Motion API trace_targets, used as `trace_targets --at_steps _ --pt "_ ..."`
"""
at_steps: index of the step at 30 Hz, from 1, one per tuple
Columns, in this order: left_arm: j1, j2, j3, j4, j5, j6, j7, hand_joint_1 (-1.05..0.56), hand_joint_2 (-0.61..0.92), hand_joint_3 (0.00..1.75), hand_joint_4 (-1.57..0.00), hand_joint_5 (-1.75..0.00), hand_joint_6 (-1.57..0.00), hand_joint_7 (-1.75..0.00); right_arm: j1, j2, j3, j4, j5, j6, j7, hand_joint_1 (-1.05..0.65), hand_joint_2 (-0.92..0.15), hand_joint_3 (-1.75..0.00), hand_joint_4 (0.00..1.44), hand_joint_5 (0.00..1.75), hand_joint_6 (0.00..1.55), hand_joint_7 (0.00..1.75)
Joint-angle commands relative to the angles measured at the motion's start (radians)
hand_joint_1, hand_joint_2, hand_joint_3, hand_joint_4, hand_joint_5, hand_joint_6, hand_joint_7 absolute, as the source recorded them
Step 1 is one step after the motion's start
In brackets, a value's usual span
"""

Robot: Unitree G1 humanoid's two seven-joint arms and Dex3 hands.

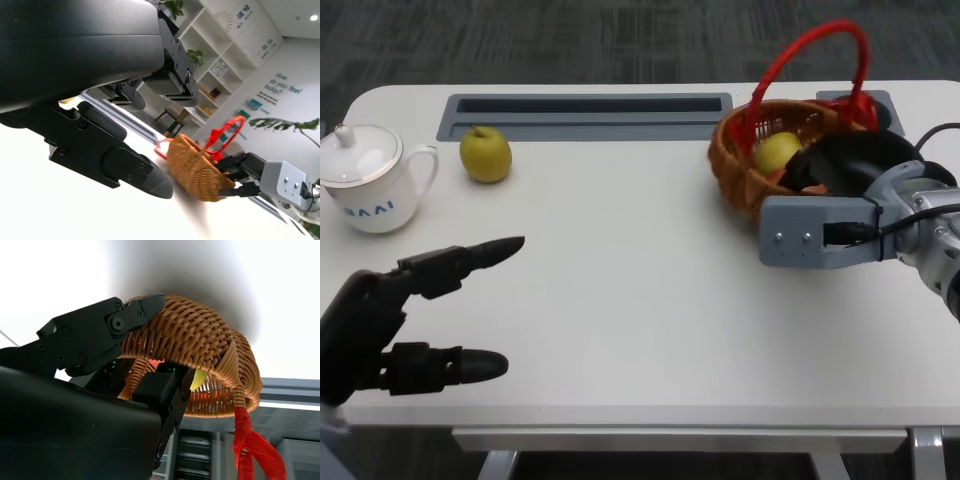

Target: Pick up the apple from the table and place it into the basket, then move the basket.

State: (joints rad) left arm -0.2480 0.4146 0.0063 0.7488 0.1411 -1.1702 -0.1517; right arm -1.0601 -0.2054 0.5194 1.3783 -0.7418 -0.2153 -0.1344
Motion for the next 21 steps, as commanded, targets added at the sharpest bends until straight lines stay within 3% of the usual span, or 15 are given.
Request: trace_targets --at_steps 1,9,15,21 --pt "0.045 0.032 0.015 -0.069 -0.023 0.012 -0.011 -0.56 0.77 0.0 -0.63 -0.01 -0.59 0.0 -0.026 -0.017 -0.025 0.006 0.022 0.045 -0.004 -0.24 -0.91 -0.01 0.99 0.03 0.92 0.01" --pt "0.098 0.053 0.018 -0.141 -0.065 0.021 -0.036 -0.59 0.76 0.0 -0.65 -0.01 -0.6 -0.01 -0.018 -0.063 -0.08 0.007 0.06 0.08 0.02 -0.31 -0.92 -0.09 1.01 0.03 0.91 0.0" --pt "0.094 0.059 0.017 -0.143 -0.078 0.014 -0.053 -0.58 0.75 0.0 -0.66 -0.01 -0.61 -0.01 -0.002 -0.106 -0.081 0.007 0.051 0.068 -0.01 -0.29 -0.91 -0.04 1.07 0.05 0.91 0.01" --pt "0.104 0.064 0.018 -0.148 -0.097 0.009 -0.069 -0.56 0.74 0.0 -0.67 -0.01 -0.62 -0.01 0.011 -0.137 -0.082 0.007 0.044 0.076 -0.027 -0.3 -0.92 -0.07 1.03 0.01 0.91 0.0"
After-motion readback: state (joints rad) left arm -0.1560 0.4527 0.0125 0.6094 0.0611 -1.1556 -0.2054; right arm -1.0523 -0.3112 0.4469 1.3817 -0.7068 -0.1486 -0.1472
